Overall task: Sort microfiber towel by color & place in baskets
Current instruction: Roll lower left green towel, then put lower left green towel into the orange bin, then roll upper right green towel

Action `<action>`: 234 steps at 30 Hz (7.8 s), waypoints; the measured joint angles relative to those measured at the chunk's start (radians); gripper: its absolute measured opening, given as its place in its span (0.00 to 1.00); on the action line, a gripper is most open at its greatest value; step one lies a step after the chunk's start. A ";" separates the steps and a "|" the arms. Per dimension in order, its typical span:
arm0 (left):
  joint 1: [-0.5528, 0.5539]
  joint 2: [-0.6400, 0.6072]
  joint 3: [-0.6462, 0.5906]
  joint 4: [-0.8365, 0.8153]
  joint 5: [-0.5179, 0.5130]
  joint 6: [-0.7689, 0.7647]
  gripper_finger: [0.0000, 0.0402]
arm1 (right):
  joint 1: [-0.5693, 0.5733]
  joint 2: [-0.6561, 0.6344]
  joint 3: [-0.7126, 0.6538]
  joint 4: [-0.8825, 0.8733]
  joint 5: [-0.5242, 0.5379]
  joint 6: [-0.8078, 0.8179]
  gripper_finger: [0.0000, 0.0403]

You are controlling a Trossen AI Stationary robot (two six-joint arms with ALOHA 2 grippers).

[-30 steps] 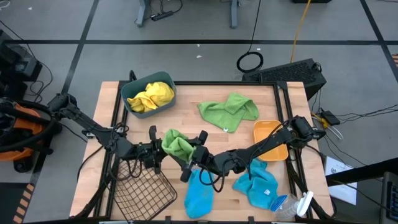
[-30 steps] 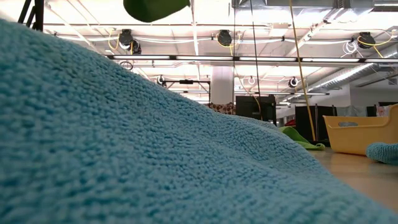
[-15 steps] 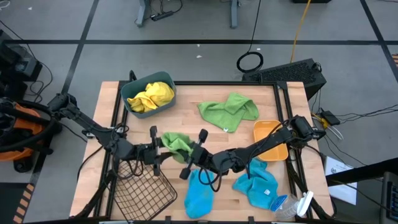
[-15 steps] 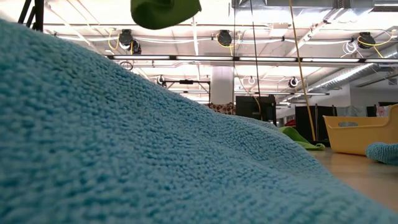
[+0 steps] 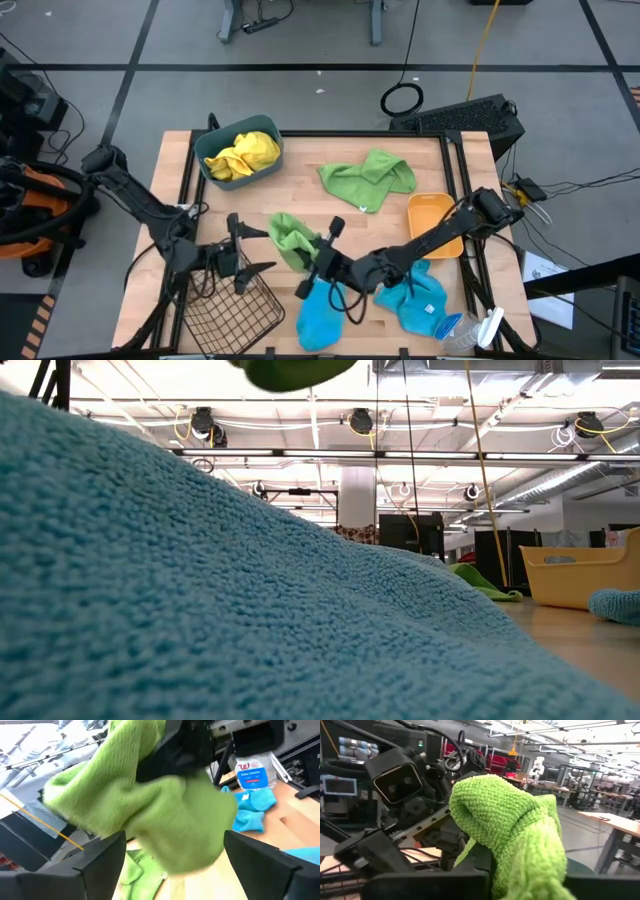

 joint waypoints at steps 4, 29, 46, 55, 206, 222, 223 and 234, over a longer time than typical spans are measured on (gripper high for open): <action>-0.056 -0.016 0.000 -0.039 -0.094 0.000 0.85 | 0.047 -0.040 0.000 -0.077 0.096 -0.019 0.04; -0.029 -0.019 0.000 -0.070 -0.024 0.023 0.85 | 0.266 -0.382 0.000 -0.866 0.472 0.174 0.04; -0.023 -0.019 0.000 -0.067 0.165 -0.016 0.85 | 0.125 -0.492 -0.168 -2.176 0.046 1.674 0.04; 0.030 -0.019 0.000 -0.070 0.211 -0.053 0.85 | 0.062 -0.550 -0.402 -2.178 -0.164 1.839 0.04; 0.102 -0.015 -0.001 -0.162 0.304 -0.131 0.85 | -0.229 -0.388 -0.383 -1.800 -0.465 1.603 0.00; 0.102 -0.015 -0.001 -0.160 0.304 -0.131 0.85 | -0.693 -0.386 -0.371 -1.413 -0.505 0.941 0.40; 0.102 -0.016 -0.001 -0.160 0.304 -0.131 0.85 | -0.713 -0.382 -0.371 -1.399 -0.522 0.918 0.44; 0.102 -0.016 -0.001 -0.163 0.304 -0.130 0.85 | -0.837 -0.143 -0.371 -1.276 -0.551 0.738 0.79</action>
